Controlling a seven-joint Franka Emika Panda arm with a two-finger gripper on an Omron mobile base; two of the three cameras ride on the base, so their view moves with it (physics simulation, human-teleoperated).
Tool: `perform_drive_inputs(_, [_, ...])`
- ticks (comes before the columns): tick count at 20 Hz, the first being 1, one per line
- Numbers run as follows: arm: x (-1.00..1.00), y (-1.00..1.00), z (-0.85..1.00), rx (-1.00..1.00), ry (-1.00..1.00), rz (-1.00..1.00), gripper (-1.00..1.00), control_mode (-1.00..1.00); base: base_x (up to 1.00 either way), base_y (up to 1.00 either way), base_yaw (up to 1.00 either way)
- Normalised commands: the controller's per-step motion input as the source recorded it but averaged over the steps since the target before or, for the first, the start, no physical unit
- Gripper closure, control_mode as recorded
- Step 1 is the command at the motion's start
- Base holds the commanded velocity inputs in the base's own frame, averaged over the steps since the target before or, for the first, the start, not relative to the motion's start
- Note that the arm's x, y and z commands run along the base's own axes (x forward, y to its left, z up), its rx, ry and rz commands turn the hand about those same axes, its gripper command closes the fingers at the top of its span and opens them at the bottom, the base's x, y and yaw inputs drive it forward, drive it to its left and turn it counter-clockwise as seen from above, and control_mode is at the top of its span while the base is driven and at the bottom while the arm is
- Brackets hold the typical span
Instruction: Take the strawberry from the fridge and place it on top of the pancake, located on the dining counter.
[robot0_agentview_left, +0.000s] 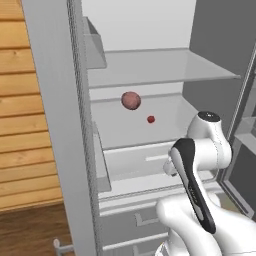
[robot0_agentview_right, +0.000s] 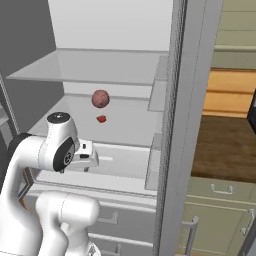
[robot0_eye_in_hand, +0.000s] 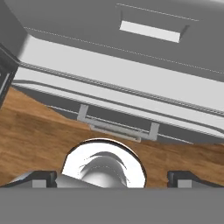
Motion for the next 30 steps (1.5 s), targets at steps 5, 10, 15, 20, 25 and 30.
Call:
perform_drive_inputs(5, [0.00, 0.00, 0.00, 0.00, 0.00, 0.00, -1.00, 1.00, 0.49, 0.31, 0.00])
perform_drive_inputs(10, [0.00, 0.00, 0.00, 0.00, 0.00, 0.00, -1.00, 1.00, 0.49, 0.22, 0.00])
perform_drive_inputs(15, [0.00, 0.00, 0.00, 0.00, 0.00, 0.00, -1.00, 1.00, 0.55, 0.02, 0.00])
perform_drive_inputs(20, [0.31, 0.00, 0.06, -0.01, -0.18, -0.08, -1.00, -1.00, 0.10, 0.00, 0.00])
perform_drive_inputs(25, [0.40, 0.08, 0.09, -0.01, -0.36, -0.24, -1.00, -1.00, 0.00, 0.00, 0.00])
perform_drive_inputs(30, [0.65, 0.06, 0.24, 0.03, -0.10, -0.26, -1.00, -1.00, 0.00, 0.00, 0.00])
